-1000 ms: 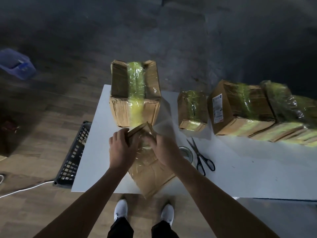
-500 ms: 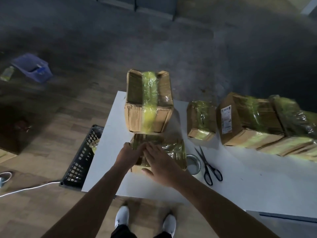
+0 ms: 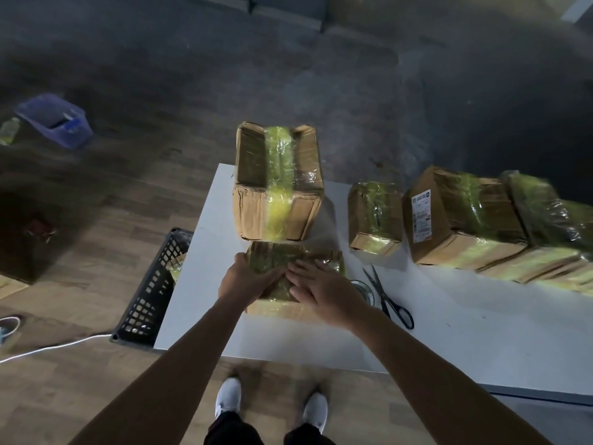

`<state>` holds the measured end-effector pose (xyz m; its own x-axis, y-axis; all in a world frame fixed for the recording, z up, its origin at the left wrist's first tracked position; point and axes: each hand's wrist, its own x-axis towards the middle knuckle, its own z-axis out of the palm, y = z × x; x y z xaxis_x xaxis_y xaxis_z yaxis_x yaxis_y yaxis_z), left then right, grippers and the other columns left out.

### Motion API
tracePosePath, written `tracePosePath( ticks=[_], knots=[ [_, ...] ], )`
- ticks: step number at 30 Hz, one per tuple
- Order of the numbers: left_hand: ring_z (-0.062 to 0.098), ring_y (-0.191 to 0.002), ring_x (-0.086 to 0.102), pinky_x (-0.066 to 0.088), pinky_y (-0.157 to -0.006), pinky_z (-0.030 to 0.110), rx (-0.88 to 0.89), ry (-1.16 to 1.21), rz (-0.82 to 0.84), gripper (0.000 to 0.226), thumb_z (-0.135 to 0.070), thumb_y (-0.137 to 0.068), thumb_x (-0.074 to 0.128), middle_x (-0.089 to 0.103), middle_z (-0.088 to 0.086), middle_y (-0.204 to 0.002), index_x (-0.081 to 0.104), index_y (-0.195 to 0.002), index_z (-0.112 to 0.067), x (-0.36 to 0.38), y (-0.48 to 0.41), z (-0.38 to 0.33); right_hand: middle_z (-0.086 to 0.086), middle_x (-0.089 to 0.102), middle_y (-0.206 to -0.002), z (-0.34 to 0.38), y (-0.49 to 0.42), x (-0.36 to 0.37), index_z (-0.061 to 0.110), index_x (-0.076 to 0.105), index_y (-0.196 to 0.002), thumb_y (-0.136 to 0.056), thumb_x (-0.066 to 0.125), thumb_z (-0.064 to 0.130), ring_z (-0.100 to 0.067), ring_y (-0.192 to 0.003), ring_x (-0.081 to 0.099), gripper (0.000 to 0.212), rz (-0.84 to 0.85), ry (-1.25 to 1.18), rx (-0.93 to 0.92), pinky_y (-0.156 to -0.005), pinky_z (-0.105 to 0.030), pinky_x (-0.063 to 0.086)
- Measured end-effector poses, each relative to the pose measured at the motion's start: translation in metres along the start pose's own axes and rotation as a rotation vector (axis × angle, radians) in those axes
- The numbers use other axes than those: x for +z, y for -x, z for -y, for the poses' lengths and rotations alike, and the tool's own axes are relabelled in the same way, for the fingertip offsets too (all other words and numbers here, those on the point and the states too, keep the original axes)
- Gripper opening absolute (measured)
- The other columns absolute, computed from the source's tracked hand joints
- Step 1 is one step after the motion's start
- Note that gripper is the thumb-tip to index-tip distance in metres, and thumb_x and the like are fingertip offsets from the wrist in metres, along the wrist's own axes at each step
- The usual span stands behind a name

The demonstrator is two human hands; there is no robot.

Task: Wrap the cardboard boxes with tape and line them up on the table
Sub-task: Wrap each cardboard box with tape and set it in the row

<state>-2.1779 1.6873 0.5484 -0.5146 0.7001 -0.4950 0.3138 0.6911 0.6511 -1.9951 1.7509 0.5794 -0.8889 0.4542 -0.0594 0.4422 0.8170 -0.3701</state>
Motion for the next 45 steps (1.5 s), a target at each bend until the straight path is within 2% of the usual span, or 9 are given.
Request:
tracePosePath(
  ticks=[5, 11, 18, 24, 27, 30, 34, 39, 45],
  knots=[
    [0.023, -0.092, 0.062, 0.057, -0.076, 0.041, 0.008, 0.027, -0.044, 0.078, -0.066, -0.07, 0.071, 0.063, 0.002, -0.105, 0.045, -0.124, -0.017, 0.006, 0.005, 0.004, -0.011, 0.069, -0.1, 0.007, 0.007, 0.004, 0.003, 0.071, -0.097, -0.08, 0.077, 0.018, -0.027, -0.102, 0.062, 0.023, -0.411, -0.095, 0.231, -0.085, -0.043, 0.053],
    [0.032, -0.093, 0.065, 0.057, -0.08, 0.05, -0.015, 0.205, 0.015, 0.058, -0.048, -0.081, 0.071, 0.064, 0.012, -0.105, 0.047, -0.12, -0.013, 0.004, 0.004, 0.008, -0.011, 0.031, -0.152, -0.001, 0.002, 0.003, 0.017, 0.022, -0.151, -0.076, 0.075, 0.052, -0.03, -0.138, 0.031, 0.098, -0.326, -0.341, 0.83, -0.107, -0.045, 0.036],
    [0.033, -0.094, 0.064, 0.057, -0.081, 0.052, -0.019, 0.244, 0.002, 0.056, -0.049, -0.083, 0.067, 0.063, 0.012, -0.105, 0.048, -0.122, -0.014, 0.003, 0.015, -0.001, -0.01, 0.063, -0.087, -0.027, 0.018, -0.009, 0.013, 0.053, -0.109, -0.101, 0.044, 0.031, -0.024, -0.084, 0.057, 0.022, -0.159, -0.654, 0.737, -0.063, -0.026, 0.04],
    [0.038, -0.102, 0.066, 0.056, -0.081, 0.043, -0.017, 0.619, 0.107, 0.04, -0.039, -0.092, 0.064, 0.07, 0.014, -0.104, 0.061, -0.117, -0.009, 0.003, 0.029, -0.002, 0.001, 0.062, -0.069, -0.021, 0.011, -0.047, 0.027, 0.07, -0.104, -0.098, 0.049, 0.04, -0.006, -0.058, 0.055, 0.025, -0.399, -0.716, 0.604, -0.053, -0.023, 0.041],
    [0.041, -0.121, 0.05, 0.044, -0.098, 0.049, 0.015, 0.167, -0.084, 0.047, -0.032, -0.1, 0.048, 0.052, 0.024, -0.132, 0.039, -0.136, -0.003, 0.014, 0.031, -0.016, 0.008, 0.045, -0.056, -0.01, -0.001, -0.054, 0.027, 0.055, -0.068, -0.1, 0.049, 0.019, -0.007, -0.049, 0.044, 0.034, -0.549, -0.573, 0.503, -0.048, -0.024, 0.031],
    [0.04, -0.137, 0.03, 0.034, -0.11, 0.049, 0.165, -0.268, -0.154, 0.055, -0.013, -0.099, 0.045, 0.027, 0.025, -0.149, 0.02, -0.145, 0.004, 0.018, 0.044, -0.033, -0.008, 0.056, -0.081, 0.009, -0.01, -0.047, 0.012, 0.059, -0.084, -0.101, 0.039, 0.023, -0.019, -0.076, 0.054, 0.028, -0.528, -0.509, 0.519, -0.066, -0.039, 0.042],
    [0.038, -0.122, 0.046, 0.039, -0.104, 0.039, 0.244, -0.345, -0.06, 0.035, -0.006, -0.1, 0.038, 0.045, 0.025, -0.132, 0.038, -0.133, 0.008, 0.012, 0.052, -0.047, -0.017, 0.052, -0.125, 0.026, -0.022, -0.044, 0.009, 0.051, -0.131, -0.101, 0.023, 0.042, -0.032, -0.118, 0.047, 0.053, -0.33, -0.348, 0.579, -0.098, -0.049, 0.04],
    [0.03, -0.105, 0.063, 0.05, -0.087, 0.031, 0.359, -0.163, 0.008, 0.034, -0.028, -0.104, 0.039, 0.063, 0.015, -0.12, 0.043, -0.132, -0.009, -0.009, 0.063, -0.068, 0.001, 0.041, -0.145, 0.039, -0.037, -0.048, 0.034, 0.04, -0.144, -0.103, 0.024, 0.043, -0.028, -0.134, 0.033, 0.044, -0.222, -0.208, 0.562, -0.106, -0.051, 0.029],
    [0.021, -0.097, 0.059, 0.05, -0.087, 0.039, 0.087, 0.128, 0.023, 0.063, -0.061, -0.096, 0.032, 0.064, 0.011, -0.111, 0.058, -0.118, -0.008, -0.026, 0.062, -0.063, -0.004, 0.043, -0.14, 0.021, -0.038, -0.053, 0.029, 0.042, -0.139, -0.084, 0.047, 0.073, -0.03, -0.132, 0.034, 0.071, -0.204, -0.231, 0.665, -0.104, -0.053, 0.035]
  ],
)
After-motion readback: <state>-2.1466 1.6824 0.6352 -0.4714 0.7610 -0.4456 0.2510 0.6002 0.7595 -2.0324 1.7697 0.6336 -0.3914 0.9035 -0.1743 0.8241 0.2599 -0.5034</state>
